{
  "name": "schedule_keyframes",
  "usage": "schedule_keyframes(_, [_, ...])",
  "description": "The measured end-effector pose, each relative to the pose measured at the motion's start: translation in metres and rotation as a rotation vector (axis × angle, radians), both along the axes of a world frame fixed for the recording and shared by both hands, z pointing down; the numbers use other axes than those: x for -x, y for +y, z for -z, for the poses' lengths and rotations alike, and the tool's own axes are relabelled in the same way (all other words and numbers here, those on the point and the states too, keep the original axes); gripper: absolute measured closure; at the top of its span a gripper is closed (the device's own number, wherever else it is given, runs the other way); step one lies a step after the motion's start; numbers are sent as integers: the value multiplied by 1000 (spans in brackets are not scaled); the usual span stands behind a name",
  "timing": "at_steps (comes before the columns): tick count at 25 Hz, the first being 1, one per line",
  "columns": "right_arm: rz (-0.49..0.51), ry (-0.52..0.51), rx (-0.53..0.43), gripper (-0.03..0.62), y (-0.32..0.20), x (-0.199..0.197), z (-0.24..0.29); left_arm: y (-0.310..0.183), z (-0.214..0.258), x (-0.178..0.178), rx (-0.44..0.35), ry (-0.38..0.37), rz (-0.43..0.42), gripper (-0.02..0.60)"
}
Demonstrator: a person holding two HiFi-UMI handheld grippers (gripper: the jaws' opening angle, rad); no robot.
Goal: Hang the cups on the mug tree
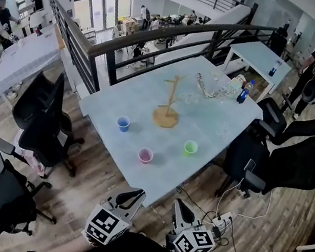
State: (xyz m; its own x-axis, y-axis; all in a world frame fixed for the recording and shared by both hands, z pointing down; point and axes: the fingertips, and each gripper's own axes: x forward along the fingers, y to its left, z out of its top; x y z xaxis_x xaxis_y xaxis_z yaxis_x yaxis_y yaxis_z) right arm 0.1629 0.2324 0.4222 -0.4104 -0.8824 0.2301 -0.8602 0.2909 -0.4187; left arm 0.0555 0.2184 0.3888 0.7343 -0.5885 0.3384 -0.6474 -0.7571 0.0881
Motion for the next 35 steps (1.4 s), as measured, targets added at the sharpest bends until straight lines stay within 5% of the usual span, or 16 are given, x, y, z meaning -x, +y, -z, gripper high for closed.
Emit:
schedule_keyframes(16, [-195, 2, 63, 568, -123, -1, -22, -137, -19, 28, 55, 46, -85, 551])
schedule_keyframes(26, [-376, 128, 98, 568, -172, -21, -43, -210, -35, 57, 102, 110, -135, 551])
schedule_keyframes(35, [-429, 256, 133, 565, -208, -42, -71, -257, -55, 63, 125, 98, -167, 551])
